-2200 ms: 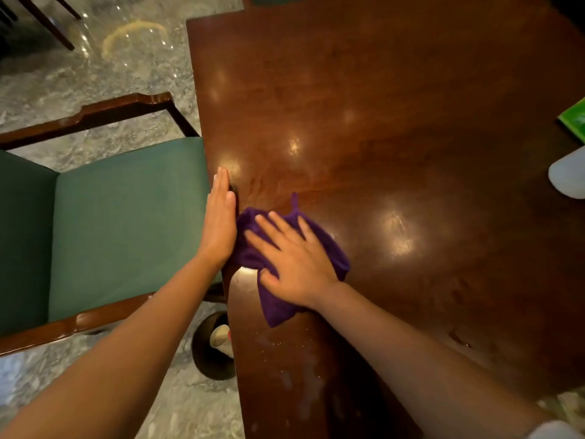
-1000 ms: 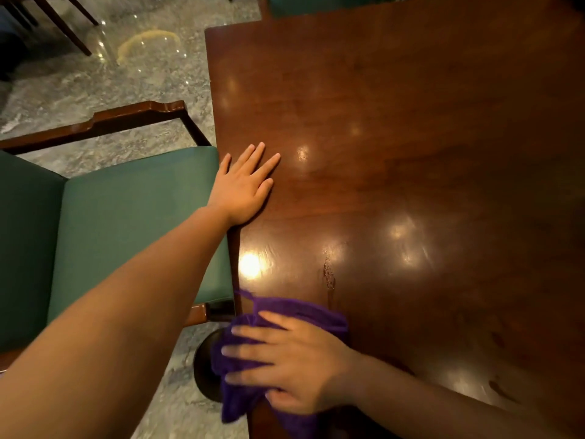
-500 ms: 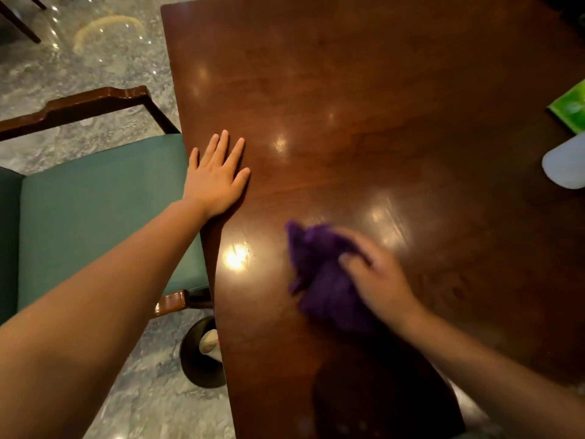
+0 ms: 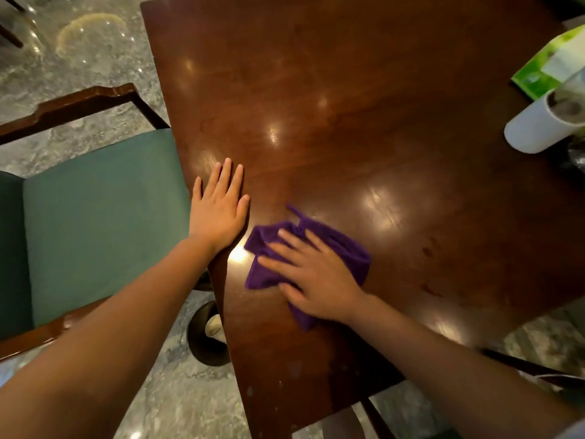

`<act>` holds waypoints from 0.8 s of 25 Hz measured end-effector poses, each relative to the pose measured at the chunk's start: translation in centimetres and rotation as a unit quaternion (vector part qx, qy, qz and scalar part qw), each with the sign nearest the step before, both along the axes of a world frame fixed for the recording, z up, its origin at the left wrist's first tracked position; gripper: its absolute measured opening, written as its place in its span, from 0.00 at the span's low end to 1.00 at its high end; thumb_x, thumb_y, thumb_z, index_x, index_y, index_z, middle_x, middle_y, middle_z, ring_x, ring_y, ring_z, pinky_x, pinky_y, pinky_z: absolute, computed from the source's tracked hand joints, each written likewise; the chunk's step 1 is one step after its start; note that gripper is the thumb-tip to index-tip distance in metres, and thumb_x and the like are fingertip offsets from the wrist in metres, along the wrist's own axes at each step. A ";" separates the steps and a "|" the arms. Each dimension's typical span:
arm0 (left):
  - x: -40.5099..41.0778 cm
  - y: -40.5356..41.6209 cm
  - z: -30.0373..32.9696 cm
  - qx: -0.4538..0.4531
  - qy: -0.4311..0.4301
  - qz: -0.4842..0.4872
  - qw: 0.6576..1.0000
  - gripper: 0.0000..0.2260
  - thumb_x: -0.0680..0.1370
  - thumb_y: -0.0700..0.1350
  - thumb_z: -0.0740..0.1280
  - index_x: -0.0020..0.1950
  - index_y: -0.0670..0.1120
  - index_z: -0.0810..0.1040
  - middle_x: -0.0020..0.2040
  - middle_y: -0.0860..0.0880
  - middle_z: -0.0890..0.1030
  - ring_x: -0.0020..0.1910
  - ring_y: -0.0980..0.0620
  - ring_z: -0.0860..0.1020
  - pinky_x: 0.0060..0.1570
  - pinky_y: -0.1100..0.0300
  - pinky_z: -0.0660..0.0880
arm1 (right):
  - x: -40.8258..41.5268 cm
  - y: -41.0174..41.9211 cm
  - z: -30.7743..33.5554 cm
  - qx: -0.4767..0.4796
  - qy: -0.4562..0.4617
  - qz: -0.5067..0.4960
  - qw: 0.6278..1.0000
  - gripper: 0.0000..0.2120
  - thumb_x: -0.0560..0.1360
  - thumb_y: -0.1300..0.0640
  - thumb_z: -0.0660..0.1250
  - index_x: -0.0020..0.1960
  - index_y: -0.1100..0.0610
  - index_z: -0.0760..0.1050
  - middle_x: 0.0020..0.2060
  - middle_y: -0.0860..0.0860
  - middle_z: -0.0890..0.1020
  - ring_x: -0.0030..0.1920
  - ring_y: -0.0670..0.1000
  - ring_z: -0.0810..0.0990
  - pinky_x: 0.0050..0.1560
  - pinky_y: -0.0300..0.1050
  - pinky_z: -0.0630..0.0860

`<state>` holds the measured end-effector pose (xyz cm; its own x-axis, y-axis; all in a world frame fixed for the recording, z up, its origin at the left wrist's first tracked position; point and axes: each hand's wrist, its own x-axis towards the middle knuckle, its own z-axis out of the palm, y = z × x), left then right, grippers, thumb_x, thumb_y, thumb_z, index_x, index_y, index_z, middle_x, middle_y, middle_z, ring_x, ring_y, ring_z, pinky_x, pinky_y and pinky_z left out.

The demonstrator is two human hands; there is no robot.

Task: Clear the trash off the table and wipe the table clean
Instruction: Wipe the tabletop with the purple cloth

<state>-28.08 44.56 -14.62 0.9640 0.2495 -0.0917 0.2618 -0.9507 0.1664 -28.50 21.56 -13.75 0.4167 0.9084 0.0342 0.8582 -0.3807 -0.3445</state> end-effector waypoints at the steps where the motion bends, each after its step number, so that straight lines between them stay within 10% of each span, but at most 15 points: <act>1: -0.3 -0.3 0.1 -0.001 0.002 -0.001 1.000 0.24 0.82 0.52 0.49 0.76 0.48 0.49 0.78 0.47 0.49 0.76 0.49 0.45 0.72 0.45 0.45 | -1.7 -0.8 0.0 0.005 0.021 0.029 0.999 0.25 0.71 0.51 0.63 0.68 0.47 0.68 0.68 0.50 0.71 0.73 0.52 0.60 0.72 0.53 0.52; 6: -2.4 -2.4 0.2 0.000 0.006 -0.020 1.000 0.26 0.80 0.54 0.44 0.76 0.47 0.49 0.78 0.48 0.49 0.76 0.51 0.45 0.72 0.45 0.44 | -7.8 -3.4 1.5 0.182 0.283 -0.122 0.934 0.18 0.72 0.56 0.61 0.61 0.51 0.76 0.60 0.49 0.78 0.64 0.36 0.68 0.68 0.31 0.54; 8: -2.9 -2.8 0.1 0.000 0.006 -0.023 1.000 0.26 0.80 0.54 0.44 0.76 0.47 0.49 0.78 0.49 0.49 0.76 0.52 0.45 0.72 0.45 0.44 | -8.9 -4.5 2.3 0.292 0.463 -0.249 0.799 0.13 0.71 0.55 0.67 0.56 0.51 0.77 0.56 0.49 0.80 0.57 0.34 0.75 0.61 0.29 0.65; 11: -2.9 -2.8 -0.1 0.005 0.001 -0.015 1.000 0.24 0.81 0.52 0.47 0.77 0.47 0.49 0.78 0.49 0.50 0.76 0.52 0.46 0.73 0.45 0.45 | -9.2 -8.3 3.5 0.447 0.645 -0.382 0.488 0.27 0.56 0.50 0.81 0.53 0.54 0.80 0.52 0.55 0.83 0.51 0.49 0.82 0.53 0.43 0.78; 13: -2.8 -2.8 -0.2 0.008 0.000 -0.014 1.000 0.24 0.81 0.52 0.47 0.77 0.48 0.49 0.78 0.49 0.50 0.76 0.52 0.46 0.73 0.45 0.46 | -8.9 -12.4 4.6 0.518 0.609 -0.443 0.406 0.32 0.51 0.48 0.83 0.53 0.52 0.81 0.54 0.56 0.83 0.51 0.54 0.82 0.50 0.50 0.80; 17: -2.8 -3.1 -0.1 0.010 -0.003 -0.015 1.000 0.27 0.78 0.55 0.43 0.76 0.47 0.50 0.78 0.49 0.50 0.76 0.52 0.47 0.72 0.45 0.45 | -4.5 -20.3 7.0 0.609 0.403 -0.504 0.461 0.26 0.62 0.43 0.76 0.59 0.47 0.76 0.57 0.49 0.81 0.56 0.48 0.79 0.56 0.48 0.76; 20: -2.7 -3.1 -0.1 0.009 -0.009 -0.015 1.000 0.28 0.78 0.55 0.43 0.76 0.46 0.50 0.78 0.49 0.51 0.76 0.52 0.47 0.72 0.45 0.46 | 1.0 -22.7 5.2 0.316 0.221 -0.598 0.703 0.18 0.77 0.48 0.60 0.67 0.46 0.68 0.63 0.50 0.75 0.62 0.42 0.73 0.63 0.53 0.65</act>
<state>-30.79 41.43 -14.69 0.9724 0.2223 -0.0703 0.2307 -0.9608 0.1536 -27.50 -1.10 -8.52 0.9659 -0.2392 -0.0990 -0.1889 -0.3897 -0.9014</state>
